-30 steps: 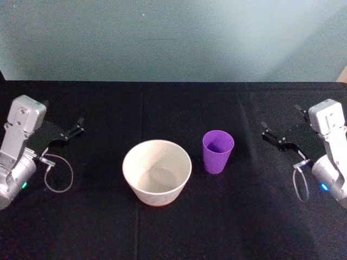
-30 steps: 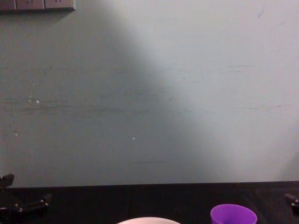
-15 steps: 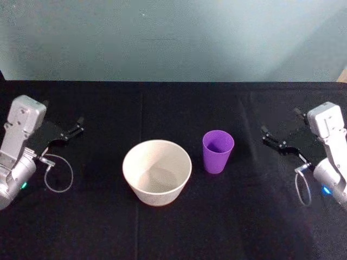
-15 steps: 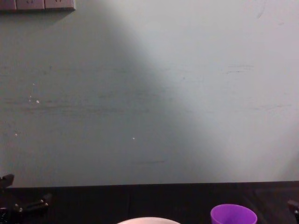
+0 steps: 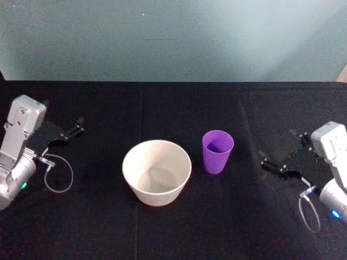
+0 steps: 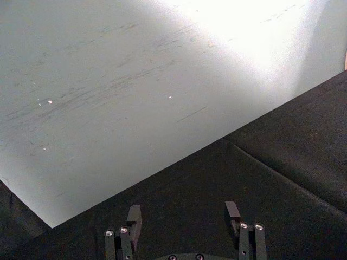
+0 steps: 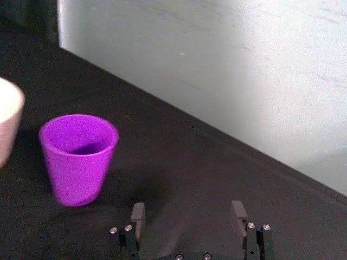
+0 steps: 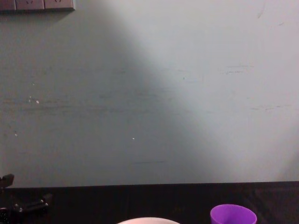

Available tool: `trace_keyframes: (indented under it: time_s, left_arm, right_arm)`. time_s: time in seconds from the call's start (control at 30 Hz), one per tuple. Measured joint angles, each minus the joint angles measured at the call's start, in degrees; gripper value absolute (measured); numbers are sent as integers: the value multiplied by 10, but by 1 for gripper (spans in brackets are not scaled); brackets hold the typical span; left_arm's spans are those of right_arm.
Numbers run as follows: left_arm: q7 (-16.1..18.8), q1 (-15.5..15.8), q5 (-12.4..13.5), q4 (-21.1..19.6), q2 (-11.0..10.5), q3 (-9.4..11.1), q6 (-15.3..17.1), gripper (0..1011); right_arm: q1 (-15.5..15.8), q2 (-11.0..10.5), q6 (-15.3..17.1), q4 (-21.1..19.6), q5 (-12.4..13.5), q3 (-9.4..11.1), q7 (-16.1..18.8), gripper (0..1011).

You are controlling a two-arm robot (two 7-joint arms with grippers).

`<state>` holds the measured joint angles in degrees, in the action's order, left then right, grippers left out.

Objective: Pick up the cup and pour the mung beans from the cup into the bowl.

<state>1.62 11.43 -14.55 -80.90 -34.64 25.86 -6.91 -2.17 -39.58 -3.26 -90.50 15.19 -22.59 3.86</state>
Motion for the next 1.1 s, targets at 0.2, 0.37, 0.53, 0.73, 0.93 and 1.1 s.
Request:
trace_keyframes:
  time_s: [0.2, 0.37, 0.53, 0.73, 0.93, 1.1]
  left_arm:
    - [0, 0, 0, 0, 0, 0, 0, 1000]
    - [0, 0, 0, 0, 0, 0, 0, 1000]
    - [0, 0, 0, 0, 0, 0, 0, 1000]
    - [0, 0, 0, 0, 0, 0, 0, 1000]
    - [0, 0, 0, 0, 0, 0, 0, 1000]
    - [0, 0, 0, 0, 0, 0, 0, 1000]
  right_arm:
    - [11, 3, 7, -15, -3, -6, 22, 1003]
    - [13, 15, 8, -21, 1, -10, 44, 1003]
    - [10, 30, 7, -24, 8, -13, 66, 1003]
    - [5, 47, 4, -14, 21, -14, 91, 1003]
    - [-3, 66, 3, 1, 30, -13, 114, 1003]
    - [-15, 85, 3, 20, 29, -15, 126, 1003]
